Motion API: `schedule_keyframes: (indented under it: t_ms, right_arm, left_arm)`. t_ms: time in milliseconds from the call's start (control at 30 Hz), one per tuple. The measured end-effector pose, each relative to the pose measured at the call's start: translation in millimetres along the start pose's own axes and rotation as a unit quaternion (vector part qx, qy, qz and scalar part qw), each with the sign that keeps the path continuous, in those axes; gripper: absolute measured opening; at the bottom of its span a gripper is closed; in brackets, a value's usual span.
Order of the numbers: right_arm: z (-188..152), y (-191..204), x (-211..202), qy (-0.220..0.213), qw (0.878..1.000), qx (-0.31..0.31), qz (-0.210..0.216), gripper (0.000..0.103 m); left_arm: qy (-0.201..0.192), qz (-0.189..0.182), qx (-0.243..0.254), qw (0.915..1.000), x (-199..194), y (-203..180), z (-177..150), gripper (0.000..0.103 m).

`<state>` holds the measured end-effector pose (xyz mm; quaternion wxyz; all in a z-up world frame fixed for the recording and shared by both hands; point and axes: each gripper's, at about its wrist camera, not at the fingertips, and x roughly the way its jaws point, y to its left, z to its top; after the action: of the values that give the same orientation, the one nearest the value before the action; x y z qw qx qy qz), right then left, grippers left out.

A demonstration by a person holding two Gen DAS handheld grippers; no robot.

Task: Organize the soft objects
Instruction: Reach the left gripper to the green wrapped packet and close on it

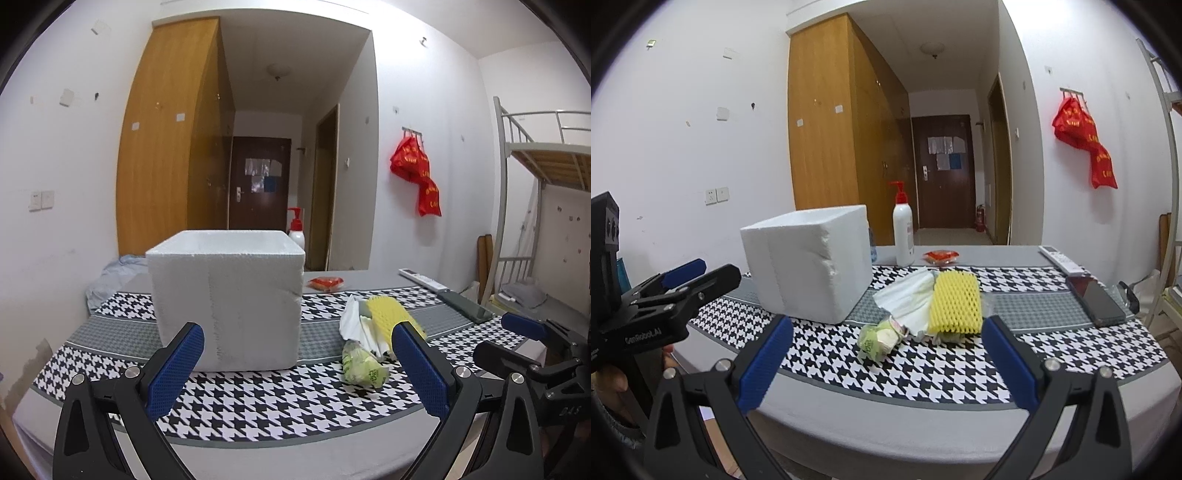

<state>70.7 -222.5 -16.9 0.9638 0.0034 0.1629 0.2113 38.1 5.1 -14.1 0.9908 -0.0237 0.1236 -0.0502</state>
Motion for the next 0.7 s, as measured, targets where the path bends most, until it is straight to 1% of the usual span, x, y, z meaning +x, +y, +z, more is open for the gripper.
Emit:
schedule_keyframes:
  t_ms: [167,300,367,567,700]
  right_arm:
    - [-3,-4,15,0.012,1.000,-0.010,-0.023,0.103]
    - [-2,-13,26,0.023,0.999,-0.005,-0.036,0.103]
    - [1,-21,30,0.026,0.998,0.005,-0.051,0.103]
    - [3,-37,44,0.039,0.998,0.025,-0.050,0.103]
    - [4,-41,55,0.051,0.996,0.025,-0.063,0.103]
  left_arm:
    - [0.017,0.000,0.020,0.9997,16,-5,-1,0.102]
    - [0.034,-0.003,0.014,0.9993,33,-4,2,0.102]
    - [0.039,-0.005,0.014,0.9991,40,-6,2,0.102]
    - [0.055,-0.018,0.030,0.9979,58,-15,-1,0.102]
    - [0.072,-0.020,0.032,0.9967,71,-18,-2,0.102]
